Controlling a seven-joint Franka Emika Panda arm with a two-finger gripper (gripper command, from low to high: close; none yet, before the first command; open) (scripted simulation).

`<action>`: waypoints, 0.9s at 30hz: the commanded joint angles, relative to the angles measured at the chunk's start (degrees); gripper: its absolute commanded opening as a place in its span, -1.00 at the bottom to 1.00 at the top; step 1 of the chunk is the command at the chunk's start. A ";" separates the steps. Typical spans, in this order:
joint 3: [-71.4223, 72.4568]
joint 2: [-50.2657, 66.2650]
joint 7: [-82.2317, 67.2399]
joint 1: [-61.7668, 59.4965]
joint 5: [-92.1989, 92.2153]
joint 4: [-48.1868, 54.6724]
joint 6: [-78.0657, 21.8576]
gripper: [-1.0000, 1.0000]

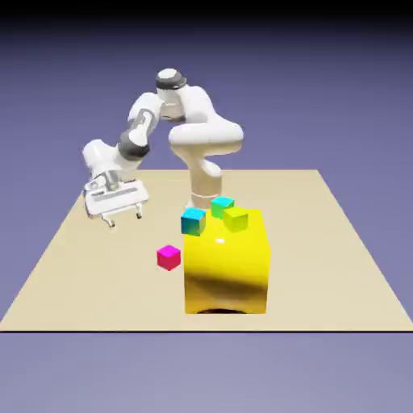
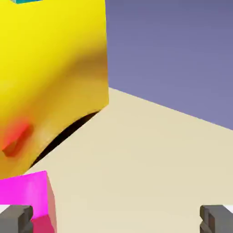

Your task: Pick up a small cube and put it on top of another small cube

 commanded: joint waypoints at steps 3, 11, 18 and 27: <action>-6.23 -2.42 -4.63 0.57 -2.41 0.04 -2.24 0.00; -19.93 -7.50 -10.45 5.31 -9.90 0.85 -1.75 0.00; -21.78 -8.11 -9.88 7.04 -11.60 1.17 0.00 -1.00; -3.09 -2.79 -5.23 1.19 1.25 5.07 -8.92 -1.00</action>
